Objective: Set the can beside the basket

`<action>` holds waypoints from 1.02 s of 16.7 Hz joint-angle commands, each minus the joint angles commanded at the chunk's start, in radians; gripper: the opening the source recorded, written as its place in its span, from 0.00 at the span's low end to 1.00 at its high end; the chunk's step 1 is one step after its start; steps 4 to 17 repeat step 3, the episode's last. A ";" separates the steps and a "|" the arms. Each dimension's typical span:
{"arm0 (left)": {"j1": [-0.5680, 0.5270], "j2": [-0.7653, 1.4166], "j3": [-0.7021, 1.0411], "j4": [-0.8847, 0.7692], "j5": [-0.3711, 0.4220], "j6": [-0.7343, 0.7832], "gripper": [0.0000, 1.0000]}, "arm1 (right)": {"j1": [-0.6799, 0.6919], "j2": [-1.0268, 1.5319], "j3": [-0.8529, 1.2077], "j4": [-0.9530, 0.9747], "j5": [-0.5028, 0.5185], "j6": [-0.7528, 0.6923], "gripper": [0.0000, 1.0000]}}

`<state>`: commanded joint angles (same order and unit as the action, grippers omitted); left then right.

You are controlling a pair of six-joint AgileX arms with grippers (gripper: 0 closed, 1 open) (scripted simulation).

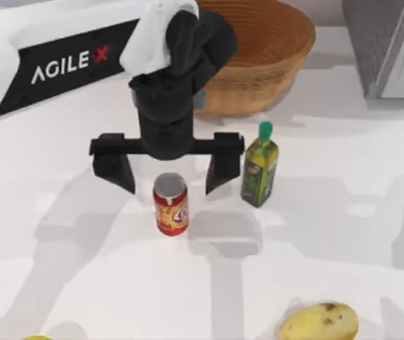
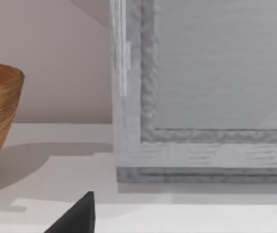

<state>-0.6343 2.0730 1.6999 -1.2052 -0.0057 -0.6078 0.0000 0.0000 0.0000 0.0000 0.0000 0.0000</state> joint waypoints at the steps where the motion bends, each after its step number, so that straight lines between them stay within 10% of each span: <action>1: 0.000 -0.005 0.017 -0.020 0.000 0.000 1.00 | 0.000 0.000 0.000 0.000 0.000 0.000 1.00; 17: 0.000 -0.011 0.034 -0.038 -0.001 0.000 1.00 | 0.000 0.000 0.000 0.000 0.000 0.000 1.00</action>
